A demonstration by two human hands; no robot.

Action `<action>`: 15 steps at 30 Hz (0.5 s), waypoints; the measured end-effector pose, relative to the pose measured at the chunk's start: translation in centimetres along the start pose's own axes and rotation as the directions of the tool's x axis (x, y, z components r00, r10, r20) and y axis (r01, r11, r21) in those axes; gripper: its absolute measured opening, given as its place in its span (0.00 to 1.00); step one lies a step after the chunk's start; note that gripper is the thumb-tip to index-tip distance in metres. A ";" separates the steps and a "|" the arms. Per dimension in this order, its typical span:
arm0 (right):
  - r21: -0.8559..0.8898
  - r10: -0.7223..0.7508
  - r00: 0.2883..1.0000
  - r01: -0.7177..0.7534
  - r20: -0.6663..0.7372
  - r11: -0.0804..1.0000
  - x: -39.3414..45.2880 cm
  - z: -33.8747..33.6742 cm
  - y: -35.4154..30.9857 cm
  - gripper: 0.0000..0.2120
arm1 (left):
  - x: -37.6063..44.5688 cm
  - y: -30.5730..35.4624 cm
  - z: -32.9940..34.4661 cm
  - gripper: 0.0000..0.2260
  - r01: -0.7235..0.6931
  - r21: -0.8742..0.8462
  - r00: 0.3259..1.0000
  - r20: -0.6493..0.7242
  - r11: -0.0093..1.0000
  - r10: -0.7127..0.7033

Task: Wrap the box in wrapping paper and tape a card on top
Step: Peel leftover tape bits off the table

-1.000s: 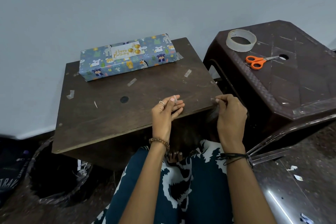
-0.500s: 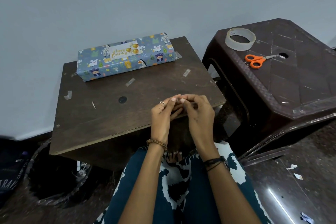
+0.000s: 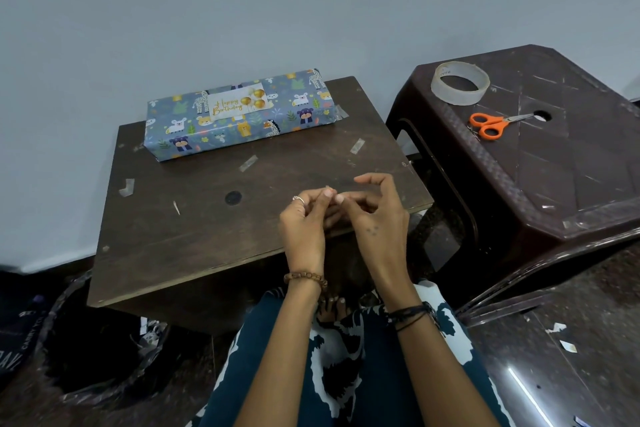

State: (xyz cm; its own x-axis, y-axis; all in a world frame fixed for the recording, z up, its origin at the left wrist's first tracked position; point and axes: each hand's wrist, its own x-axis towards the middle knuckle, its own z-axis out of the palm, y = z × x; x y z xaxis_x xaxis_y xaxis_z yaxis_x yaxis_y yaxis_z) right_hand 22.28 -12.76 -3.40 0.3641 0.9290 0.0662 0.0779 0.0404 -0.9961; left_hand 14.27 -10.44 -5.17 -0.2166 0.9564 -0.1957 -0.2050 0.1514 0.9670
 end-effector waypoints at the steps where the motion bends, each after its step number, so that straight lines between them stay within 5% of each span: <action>1: -0.012 -0.014 1.000 0.014 0.015 1.000 0.2 0.1 0.1 0.09 | 0.4 0.3 0.0 0.05 -0.042 0.023 0.999 -0.016 0.999 0.043; 6: -0.250 -0.137 0.990 0.128 -0.016 0.960 3.4 1.0 0.9 0.09 | 3.6 1.6 0.2 0.04 -0.155 0.114 0.986 -0.041 0.981 0.161; 10: -0.662 -0.200 0.979 0.174 0.037 0.729 6.7 1.6 2.3 0.16 | 6.1 1.8 1.2 0.03 -0.160 0.195 0.986 -0.007 0.968 0.164; 15: -0.823 -0.160 0.987 0.090 -0.001 0.561 9.2 1.8 2.7 0.14 | 7.3 1.5 0.7 0.06 -0.099 0.182 0.995 0.000 0.978 0.101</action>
State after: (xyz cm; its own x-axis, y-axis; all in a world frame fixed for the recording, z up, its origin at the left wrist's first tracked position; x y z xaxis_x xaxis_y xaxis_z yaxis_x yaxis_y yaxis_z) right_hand 24.15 -3.40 -5.60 0.3477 0.9102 0.2250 0.8405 -0.1963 -0.5051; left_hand 13.01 -3.06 -5.04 -0.2358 0.9669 -0.0972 -0.0049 0.0988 0.9951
